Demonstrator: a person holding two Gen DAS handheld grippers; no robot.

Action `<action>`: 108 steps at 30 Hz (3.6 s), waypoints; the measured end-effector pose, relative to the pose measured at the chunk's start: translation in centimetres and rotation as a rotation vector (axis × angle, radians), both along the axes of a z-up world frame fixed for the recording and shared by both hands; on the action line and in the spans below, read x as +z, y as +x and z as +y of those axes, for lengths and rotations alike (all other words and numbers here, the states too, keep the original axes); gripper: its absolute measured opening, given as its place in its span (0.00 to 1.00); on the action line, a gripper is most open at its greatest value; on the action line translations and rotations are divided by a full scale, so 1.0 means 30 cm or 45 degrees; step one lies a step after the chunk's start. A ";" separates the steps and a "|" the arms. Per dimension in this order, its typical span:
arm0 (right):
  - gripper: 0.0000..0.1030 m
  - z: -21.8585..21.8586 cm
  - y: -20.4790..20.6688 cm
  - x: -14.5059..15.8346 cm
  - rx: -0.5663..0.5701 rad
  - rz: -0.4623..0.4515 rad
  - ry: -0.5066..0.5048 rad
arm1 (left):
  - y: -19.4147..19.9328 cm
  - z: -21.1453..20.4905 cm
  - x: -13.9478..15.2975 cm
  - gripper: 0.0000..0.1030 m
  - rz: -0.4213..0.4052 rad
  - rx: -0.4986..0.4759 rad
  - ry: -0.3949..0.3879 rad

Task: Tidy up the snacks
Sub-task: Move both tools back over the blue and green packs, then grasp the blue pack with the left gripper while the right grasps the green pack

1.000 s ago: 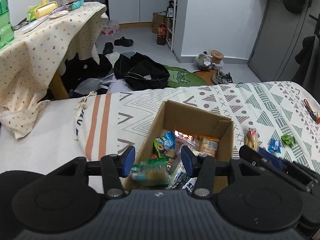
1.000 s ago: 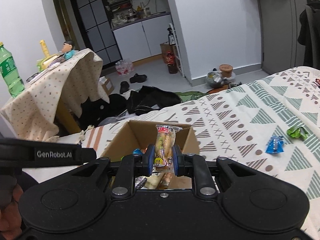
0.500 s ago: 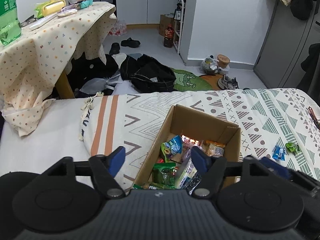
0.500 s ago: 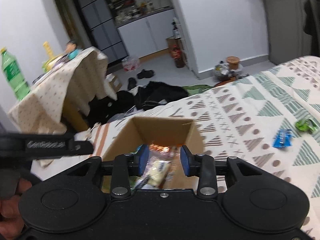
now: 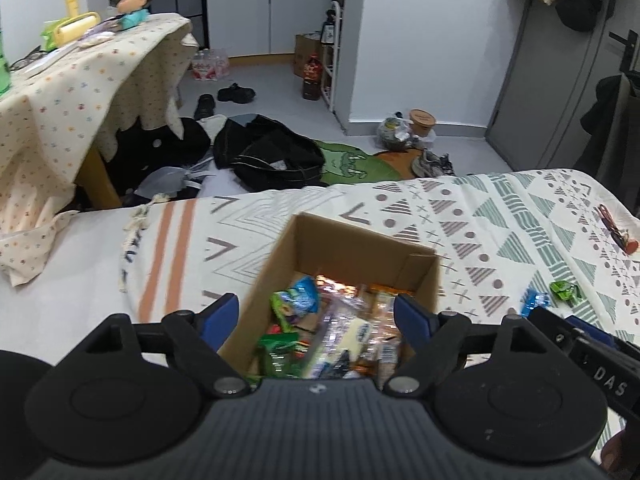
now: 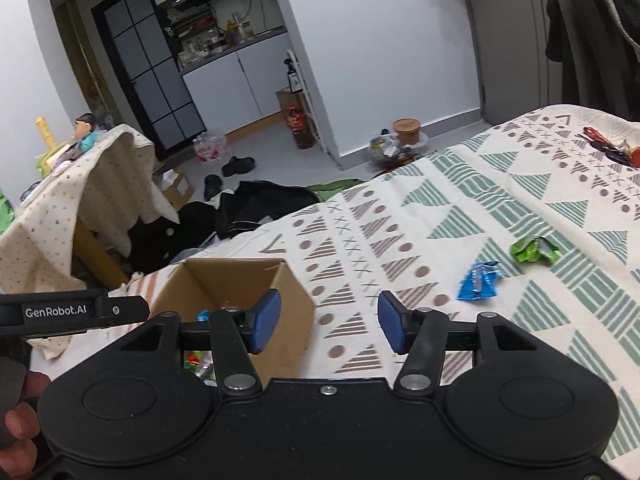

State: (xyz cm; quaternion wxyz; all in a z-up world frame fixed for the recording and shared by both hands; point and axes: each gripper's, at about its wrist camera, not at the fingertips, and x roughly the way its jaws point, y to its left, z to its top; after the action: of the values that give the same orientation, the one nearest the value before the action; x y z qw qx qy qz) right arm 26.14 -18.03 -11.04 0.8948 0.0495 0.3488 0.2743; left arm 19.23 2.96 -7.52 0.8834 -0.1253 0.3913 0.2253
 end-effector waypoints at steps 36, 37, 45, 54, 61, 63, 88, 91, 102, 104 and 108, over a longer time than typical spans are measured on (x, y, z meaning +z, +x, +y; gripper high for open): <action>0.98 -0.307 0.223 -0.069 -0.421 0.007 -0.084 | 0.391 -0.328 -0.129 0.85 -0.002 -0.277 -0.033; 1.00 -0.316 0.232 -0.078 -0.440 0.011 -0.077 | 0.402 -0.335 -0.136 0.91 0.001 -0.286 -0.033; 1.00 -0.371 0.297 -0.137 -0.484 0.073 -0.062 | 0.483 -0.374 -0.199 0.95 0.026 -0.318 -0.053; 1.00 -0.410 0.340 -0.174 -0.509 0.087 -0.074 | 0.564 -0.428 -0.247 0.95 0.018 -0.345 -0.094; 0.91 -0.449 0.389 -0.211 -0.535 0.127 -0.060 | 0.611 -0.470 -0.296 0.93 0.008 -0.370 -0.146; 0.90 -0.462 0.400 -0.216 -0.546 0.139 -0.052 | 0.621 -0.490 -0.316 0.93 0.015 -0.385 -0.147; 0.90 -0.403 0.518 -0.301 -0.492 0.087 -0.009 | 0.708 -0.495 -0.457 0.26 0.028 -0.403 -0.237; 0.89 -0.388 0.542 -0.306 -0.483 0.045 -0.021 | 0.718 -0.466 -0.444 0.25 0.022 -0.379 -0.236; 0.81 -0.320 0.616 -0.356 -0.455 0.076 -0.122 | 0.727 -0.344 -0.403 0.25 0.014 -0.308 -0.185; 0.66 -0.303 0.627 -0.375 -0.448 0.106 -0.154 | 0.721 -0.326 -0.400 0.25 0.018 -0.291 -0.176; 0.44 -0.281 0.618 -0.387 -0.399 0.134 -0.222 | 0.706 -0.302 -0.390 0.25 0.028 -0.261 -0.172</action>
State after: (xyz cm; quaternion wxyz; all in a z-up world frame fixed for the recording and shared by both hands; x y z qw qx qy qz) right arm 44.67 -26.47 -22.64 0.9080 0.0398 0.4055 0.0975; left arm 40.41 -6.09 -19.23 0.8870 -0.1415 0.4260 0.1082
